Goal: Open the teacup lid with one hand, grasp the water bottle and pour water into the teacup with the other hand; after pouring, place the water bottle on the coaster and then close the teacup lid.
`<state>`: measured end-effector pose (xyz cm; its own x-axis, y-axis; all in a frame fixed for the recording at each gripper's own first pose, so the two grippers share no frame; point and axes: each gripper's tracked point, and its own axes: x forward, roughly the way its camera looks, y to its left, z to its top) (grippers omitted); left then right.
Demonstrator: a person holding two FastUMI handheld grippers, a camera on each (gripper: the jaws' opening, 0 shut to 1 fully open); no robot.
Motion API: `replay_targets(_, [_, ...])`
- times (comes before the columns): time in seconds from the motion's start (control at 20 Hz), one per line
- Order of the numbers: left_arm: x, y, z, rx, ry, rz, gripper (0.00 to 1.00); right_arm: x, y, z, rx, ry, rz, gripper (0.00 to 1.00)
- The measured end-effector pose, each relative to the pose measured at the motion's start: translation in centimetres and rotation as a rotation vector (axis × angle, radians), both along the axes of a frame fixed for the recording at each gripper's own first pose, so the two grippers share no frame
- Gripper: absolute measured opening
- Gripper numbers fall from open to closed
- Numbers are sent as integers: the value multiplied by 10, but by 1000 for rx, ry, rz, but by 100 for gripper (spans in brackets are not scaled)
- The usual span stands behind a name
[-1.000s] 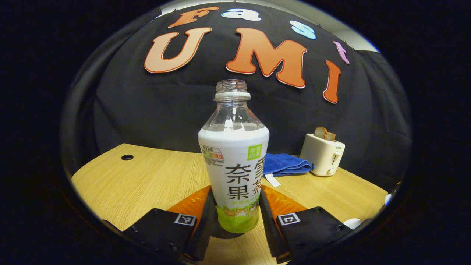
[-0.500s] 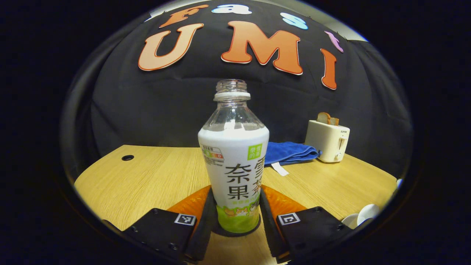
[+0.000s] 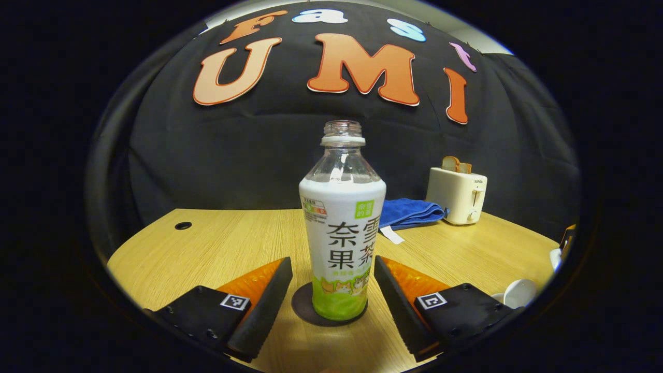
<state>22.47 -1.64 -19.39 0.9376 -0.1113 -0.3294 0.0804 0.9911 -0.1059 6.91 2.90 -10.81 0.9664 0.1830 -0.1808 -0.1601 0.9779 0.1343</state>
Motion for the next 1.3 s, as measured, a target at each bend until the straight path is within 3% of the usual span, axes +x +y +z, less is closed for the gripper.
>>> replay_targets(0.9, [-67, 10, 74, 62, -169, 33, 100, 19, 18, -49, -40, 63, -13, 21])
replay_targets(1.1, [-81, 13, 94, 31, -189, 38, 100, 18, 18, -37, -44, 34, -27, 32])
replay_targets(1.15, [-84, 16, 101, 22, -197, 52, 100, 18, 16, -29, -45, 10, -36, 41])
replay_targets(1.3, [-94, 34, 121, -1, -217, 108, 100, 16, 5, -6, -54, -30, -82, 56])
